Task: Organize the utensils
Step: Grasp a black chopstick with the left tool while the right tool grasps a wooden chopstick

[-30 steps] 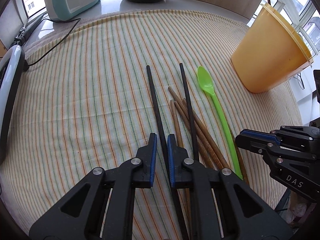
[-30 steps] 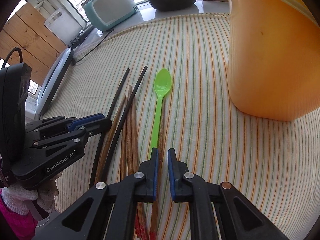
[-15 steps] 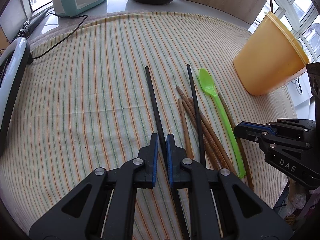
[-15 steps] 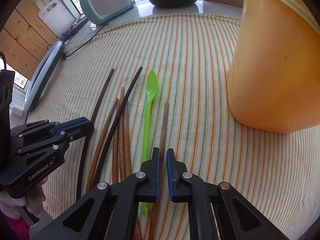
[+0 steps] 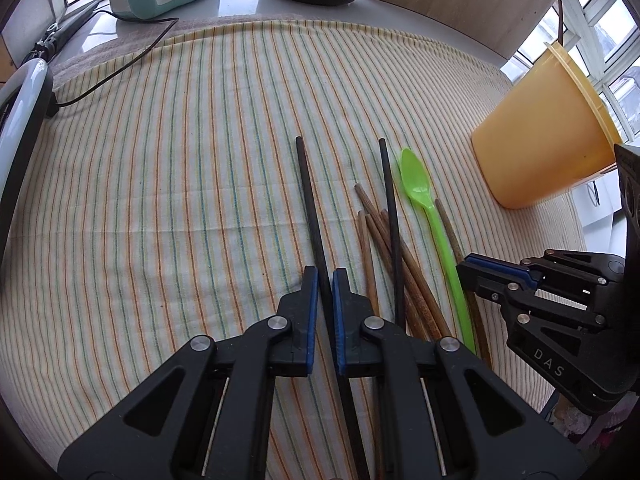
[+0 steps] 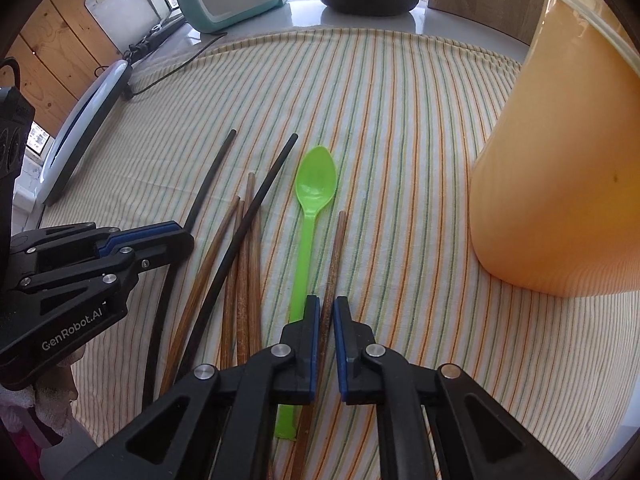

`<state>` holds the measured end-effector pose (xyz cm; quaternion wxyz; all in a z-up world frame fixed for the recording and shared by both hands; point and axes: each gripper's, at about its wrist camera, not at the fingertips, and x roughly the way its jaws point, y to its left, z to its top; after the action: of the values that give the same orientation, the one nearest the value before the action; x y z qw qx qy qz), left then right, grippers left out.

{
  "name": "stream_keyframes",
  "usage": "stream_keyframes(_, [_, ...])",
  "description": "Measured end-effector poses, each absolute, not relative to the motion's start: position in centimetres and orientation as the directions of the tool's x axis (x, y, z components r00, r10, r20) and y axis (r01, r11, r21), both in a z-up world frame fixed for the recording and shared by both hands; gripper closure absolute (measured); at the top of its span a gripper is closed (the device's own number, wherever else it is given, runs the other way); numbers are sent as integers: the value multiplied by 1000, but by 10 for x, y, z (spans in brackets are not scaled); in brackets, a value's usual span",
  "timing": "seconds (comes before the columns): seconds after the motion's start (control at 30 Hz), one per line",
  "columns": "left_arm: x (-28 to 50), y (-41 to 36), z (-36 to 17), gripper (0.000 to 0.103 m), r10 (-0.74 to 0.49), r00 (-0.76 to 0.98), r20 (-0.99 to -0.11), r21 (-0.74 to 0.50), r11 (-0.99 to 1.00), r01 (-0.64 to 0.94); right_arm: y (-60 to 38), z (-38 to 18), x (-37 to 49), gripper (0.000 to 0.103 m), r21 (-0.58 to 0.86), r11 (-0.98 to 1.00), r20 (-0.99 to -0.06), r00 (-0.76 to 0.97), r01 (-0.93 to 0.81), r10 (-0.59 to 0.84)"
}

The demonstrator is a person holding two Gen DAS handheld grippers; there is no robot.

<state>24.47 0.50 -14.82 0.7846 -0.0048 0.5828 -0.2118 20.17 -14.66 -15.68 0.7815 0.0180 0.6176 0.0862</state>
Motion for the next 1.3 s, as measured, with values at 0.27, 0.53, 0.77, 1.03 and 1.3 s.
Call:
stream_keyframes(0.27, [237,20,-141,98,-364,254,-896,-284,910,302,-152,-150,194,100,179,977,-946,251,-116,203])
stream_keyframes(0.53, [218,31,-113,99,-396,316,-862,-299,901,315,-158,-129,181,100,199,970,-920,315,-143,235])
stream_keyframes(0.77, [206,31,-87,99,-437,361,-823,-326,886,330,-168,-104,167,100,219,963,-887,379,-156,263])
stream_keyframes(1.03, [224,12,-110,99,-329,288,-899,-231,917,326,-173,-98,164,100,233,961,-876,398,-149,274])
stream_keyframes(1.3, [240,1,-138,95,-243,188,-952,-185,942,280,-175,-101,164,100,242,959,-876,391,-149,282])
